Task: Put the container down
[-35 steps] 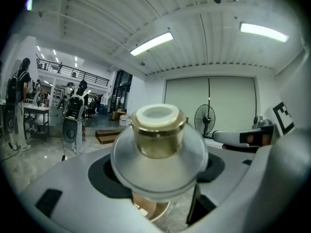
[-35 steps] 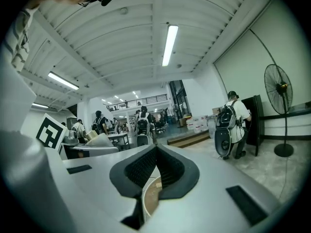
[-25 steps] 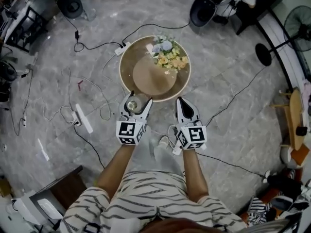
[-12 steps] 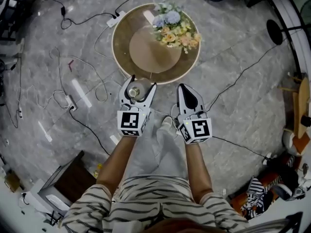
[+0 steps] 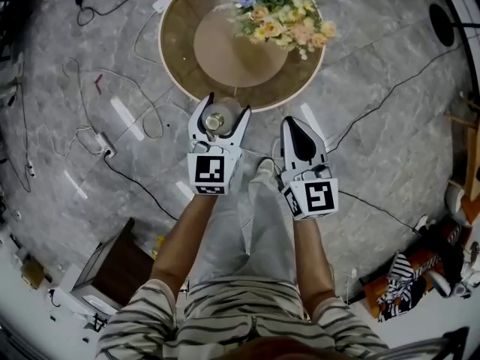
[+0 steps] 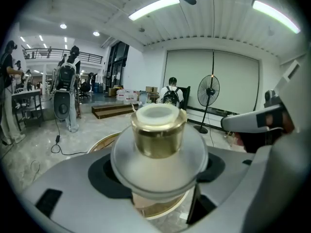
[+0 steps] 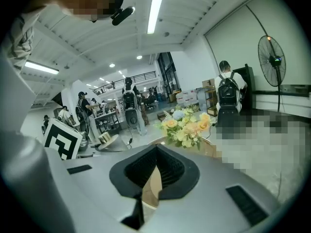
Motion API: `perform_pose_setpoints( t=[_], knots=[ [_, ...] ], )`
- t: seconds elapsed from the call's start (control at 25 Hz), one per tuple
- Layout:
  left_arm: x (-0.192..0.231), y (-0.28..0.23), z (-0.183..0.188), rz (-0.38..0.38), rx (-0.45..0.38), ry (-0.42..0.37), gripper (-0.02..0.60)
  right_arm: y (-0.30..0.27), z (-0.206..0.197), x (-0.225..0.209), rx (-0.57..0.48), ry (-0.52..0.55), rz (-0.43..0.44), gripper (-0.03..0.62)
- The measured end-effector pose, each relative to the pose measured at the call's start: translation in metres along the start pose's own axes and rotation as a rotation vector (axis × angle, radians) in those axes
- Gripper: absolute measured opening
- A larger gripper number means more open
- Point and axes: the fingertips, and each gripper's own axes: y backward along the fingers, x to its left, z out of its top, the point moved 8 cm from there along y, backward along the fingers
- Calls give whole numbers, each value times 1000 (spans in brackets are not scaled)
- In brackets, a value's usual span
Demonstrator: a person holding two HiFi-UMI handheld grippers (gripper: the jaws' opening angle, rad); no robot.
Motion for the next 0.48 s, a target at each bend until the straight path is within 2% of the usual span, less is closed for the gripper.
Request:
perform_pose_setpoints(
  t=[0.48],
  knots=[
    [5,-69,-61,-30,53,-70,330,-16,-46,-16,28,-36,-34,8]
  ],
)
